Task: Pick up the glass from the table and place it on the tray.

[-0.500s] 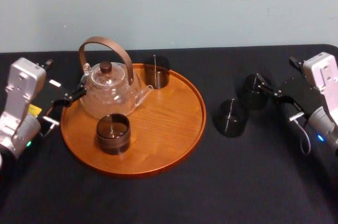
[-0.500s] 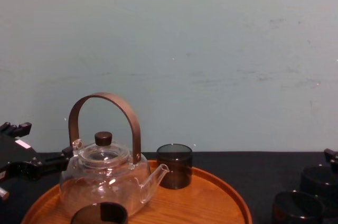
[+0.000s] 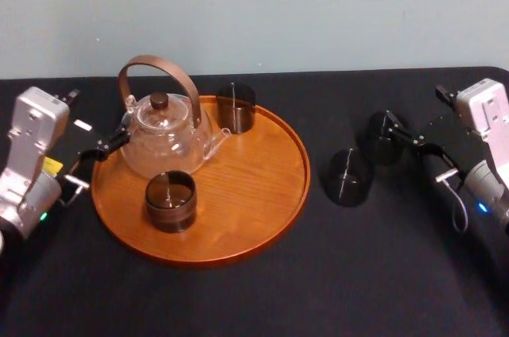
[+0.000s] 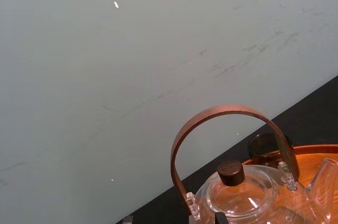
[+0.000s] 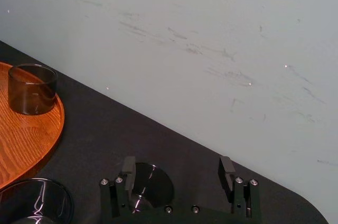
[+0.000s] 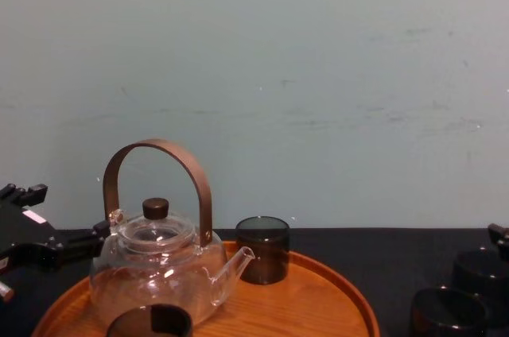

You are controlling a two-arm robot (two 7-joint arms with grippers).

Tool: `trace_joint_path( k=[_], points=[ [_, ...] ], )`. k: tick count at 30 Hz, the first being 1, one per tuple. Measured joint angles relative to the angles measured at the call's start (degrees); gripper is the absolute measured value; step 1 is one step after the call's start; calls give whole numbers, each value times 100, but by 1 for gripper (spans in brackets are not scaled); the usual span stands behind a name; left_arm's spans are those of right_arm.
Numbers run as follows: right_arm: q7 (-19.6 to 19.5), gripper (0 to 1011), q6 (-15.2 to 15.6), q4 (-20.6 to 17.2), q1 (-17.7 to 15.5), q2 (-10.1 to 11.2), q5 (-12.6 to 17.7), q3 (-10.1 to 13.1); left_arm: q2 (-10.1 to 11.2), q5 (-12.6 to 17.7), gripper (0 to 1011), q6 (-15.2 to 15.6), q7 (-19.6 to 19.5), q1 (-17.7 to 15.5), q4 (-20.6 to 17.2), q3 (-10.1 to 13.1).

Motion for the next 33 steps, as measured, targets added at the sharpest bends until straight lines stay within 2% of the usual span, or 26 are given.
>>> trace_joint_path(
  k=[33],
  points=[
    [0,1002,0,0,0,1,0,0,0,0,1001,0,0,0,0,0]
  ],
)
